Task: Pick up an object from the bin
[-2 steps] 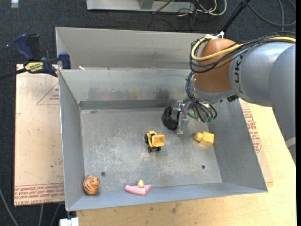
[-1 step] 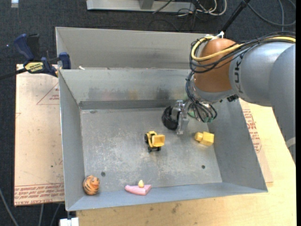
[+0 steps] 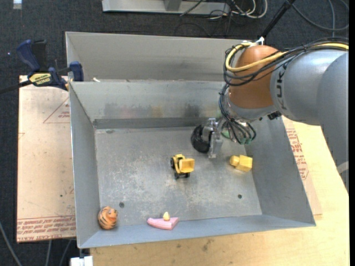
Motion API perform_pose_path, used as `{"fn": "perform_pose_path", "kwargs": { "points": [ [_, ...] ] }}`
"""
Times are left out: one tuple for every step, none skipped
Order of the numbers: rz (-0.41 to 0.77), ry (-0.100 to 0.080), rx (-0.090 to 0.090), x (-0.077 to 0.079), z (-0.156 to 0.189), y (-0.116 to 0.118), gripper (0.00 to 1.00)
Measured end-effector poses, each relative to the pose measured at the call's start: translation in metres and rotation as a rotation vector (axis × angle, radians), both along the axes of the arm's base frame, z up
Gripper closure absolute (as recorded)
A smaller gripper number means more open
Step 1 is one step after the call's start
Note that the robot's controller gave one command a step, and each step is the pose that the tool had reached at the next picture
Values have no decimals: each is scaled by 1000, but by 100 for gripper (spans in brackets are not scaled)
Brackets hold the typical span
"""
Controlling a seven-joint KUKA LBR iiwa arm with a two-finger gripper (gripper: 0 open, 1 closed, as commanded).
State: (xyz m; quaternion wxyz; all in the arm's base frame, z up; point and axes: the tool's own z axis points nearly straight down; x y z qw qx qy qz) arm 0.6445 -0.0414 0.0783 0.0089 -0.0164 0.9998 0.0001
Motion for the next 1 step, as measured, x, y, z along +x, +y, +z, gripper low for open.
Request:
{"fn": "perform_pose_path", "kwargs": {
  "points": [
    [0,0,0,0,0,0,100]
  ]
}}
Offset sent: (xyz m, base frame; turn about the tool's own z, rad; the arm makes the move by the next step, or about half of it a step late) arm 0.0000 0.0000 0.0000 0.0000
